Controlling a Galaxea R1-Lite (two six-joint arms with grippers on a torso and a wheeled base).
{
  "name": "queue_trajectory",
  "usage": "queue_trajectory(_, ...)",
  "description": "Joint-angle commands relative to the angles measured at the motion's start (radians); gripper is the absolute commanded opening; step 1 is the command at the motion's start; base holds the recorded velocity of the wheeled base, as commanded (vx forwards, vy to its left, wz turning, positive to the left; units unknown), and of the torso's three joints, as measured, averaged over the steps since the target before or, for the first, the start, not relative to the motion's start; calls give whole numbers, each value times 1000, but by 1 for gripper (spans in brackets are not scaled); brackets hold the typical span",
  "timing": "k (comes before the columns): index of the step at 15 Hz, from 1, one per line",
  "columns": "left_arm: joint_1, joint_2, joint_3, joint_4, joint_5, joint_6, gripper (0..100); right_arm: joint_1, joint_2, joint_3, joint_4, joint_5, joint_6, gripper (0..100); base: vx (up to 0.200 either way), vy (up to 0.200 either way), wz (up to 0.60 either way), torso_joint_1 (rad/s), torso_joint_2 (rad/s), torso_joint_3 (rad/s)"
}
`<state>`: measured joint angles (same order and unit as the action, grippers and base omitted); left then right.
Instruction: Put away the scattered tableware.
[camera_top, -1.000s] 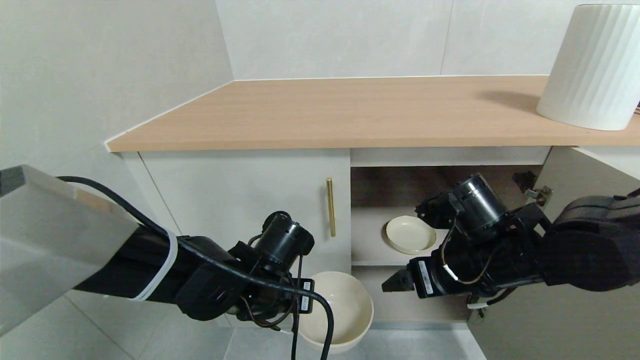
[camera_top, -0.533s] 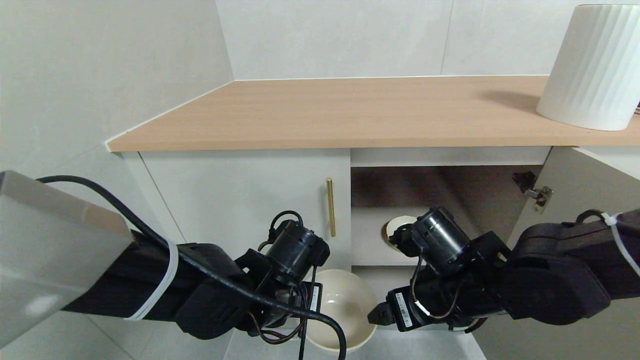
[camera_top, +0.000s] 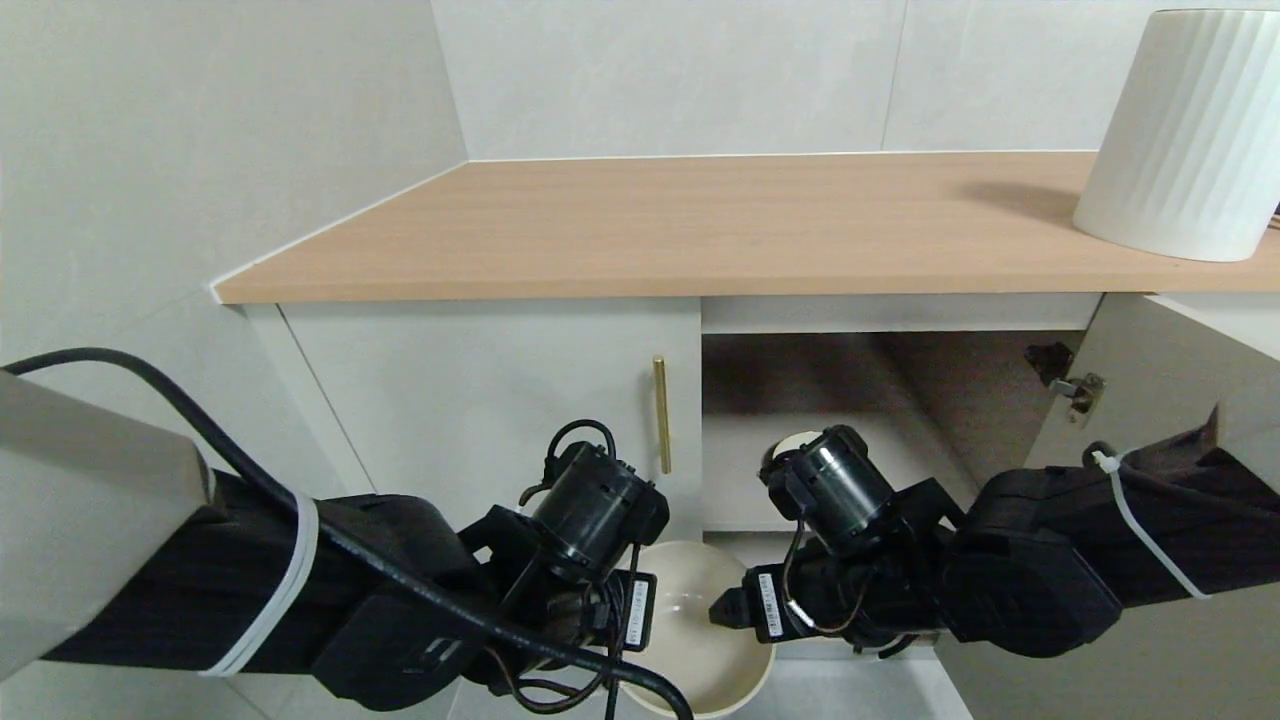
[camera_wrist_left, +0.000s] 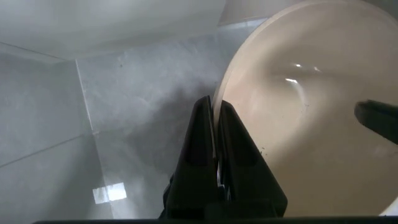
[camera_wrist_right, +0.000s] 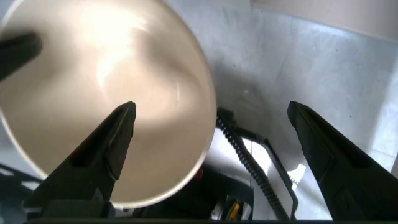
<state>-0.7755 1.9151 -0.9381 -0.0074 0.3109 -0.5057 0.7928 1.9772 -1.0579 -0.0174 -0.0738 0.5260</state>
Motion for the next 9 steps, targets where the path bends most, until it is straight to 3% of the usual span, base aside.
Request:
queue_trajectory(1, -1, -5, 1, 0, 1, 0, 0, 0, 11, -1, -1, 0, 0, 100, 0, 0, 0, 0, 0, 0)
queue_trajectory(2, -1, -5, 1, 0, 2, 0, 0, 0, 11, -1, -2, 0, 2, 0, 0, 0, 0, 0, 0, 0)
queue_trajectory(9, -4, -7, 1, 0, 10, 0, 0, 0, 8, 4, -6, 2, 3, 0, 0, 0, 0, 0, 0, 0)
